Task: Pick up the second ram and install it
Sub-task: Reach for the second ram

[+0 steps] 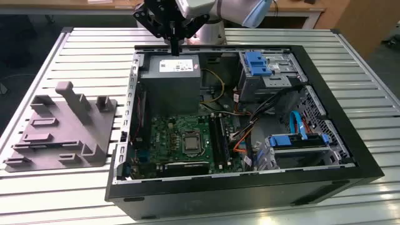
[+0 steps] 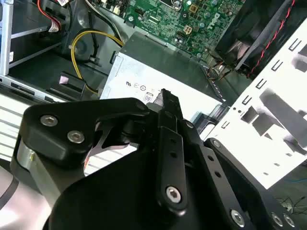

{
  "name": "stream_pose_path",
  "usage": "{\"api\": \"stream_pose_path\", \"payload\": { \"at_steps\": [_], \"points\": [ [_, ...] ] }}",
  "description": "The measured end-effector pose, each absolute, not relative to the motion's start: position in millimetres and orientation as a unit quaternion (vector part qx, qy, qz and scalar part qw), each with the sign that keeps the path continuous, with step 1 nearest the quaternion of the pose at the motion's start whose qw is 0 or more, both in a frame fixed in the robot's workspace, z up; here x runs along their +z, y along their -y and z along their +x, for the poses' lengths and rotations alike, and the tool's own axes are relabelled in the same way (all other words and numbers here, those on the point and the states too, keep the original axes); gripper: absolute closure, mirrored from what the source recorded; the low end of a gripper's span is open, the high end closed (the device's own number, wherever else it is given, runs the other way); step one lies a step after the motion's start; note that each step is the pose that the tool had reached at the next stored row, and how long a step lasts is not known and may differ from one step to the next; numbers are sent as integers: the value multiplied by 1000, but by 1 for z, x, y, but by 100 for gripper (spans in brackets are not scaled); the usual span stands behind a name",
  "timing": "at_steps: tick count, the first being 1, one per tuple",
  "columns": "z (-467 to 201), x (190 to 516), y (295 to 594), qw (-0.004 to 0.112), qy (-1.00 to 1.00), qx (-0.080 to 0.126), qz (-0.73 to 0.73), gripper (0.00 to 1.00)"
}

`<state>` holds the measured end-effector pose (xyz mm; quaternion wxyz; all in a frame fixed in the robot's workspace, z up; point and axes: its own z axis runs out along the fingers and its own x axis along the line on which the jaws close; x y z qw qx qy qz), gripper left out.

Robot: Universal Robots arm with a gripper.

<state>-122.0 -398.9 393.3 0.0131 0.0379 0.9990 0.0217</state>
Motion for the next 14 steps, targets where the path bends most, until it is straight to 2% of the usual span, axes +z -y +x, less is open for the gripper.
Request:
{"api": "stream_pose_path", "payload": {
  "at_steps": [14],
  "points": [
    [-124,393,399,13,-999,22,38,90]
  ]
}}
